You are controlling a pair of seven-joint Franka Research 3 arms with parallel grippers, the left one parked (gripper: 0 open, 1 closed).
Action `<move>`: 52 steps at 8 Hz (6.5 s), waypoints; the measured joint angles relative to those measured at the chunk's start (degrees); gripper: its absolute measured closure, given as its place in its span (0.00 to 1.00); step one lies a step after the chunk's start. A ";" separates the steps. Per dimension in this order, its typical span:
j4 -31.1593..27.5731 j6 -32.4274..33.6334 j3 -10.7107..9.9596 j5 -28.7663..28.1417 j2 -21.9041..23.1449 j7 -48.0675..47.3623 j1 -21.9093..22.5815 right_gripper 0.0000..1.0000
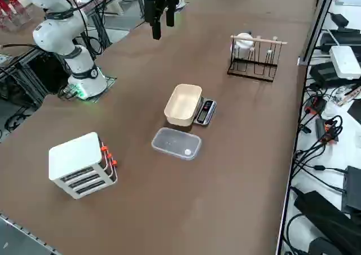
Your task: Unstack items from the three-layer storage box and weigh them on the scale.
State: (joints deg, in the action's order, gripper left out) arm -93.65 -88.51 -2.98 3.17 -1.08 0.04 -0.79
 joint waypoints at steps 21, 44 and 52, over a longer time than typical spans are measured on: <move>-32.45 -41.50 -1.35 15.14 -8.12 65.49 -29.66 0.49; -27.84 -36.59 -0.40 18.19 -11.11 58.94 -20.28 0.88; -17.82 -23.24 -0.03 10.84 -12.13 50.89 -17.70 0.05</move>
State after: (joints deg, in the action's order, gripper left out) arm -111.47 -111.76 -3.01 14.01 -13.21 50.92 -18.49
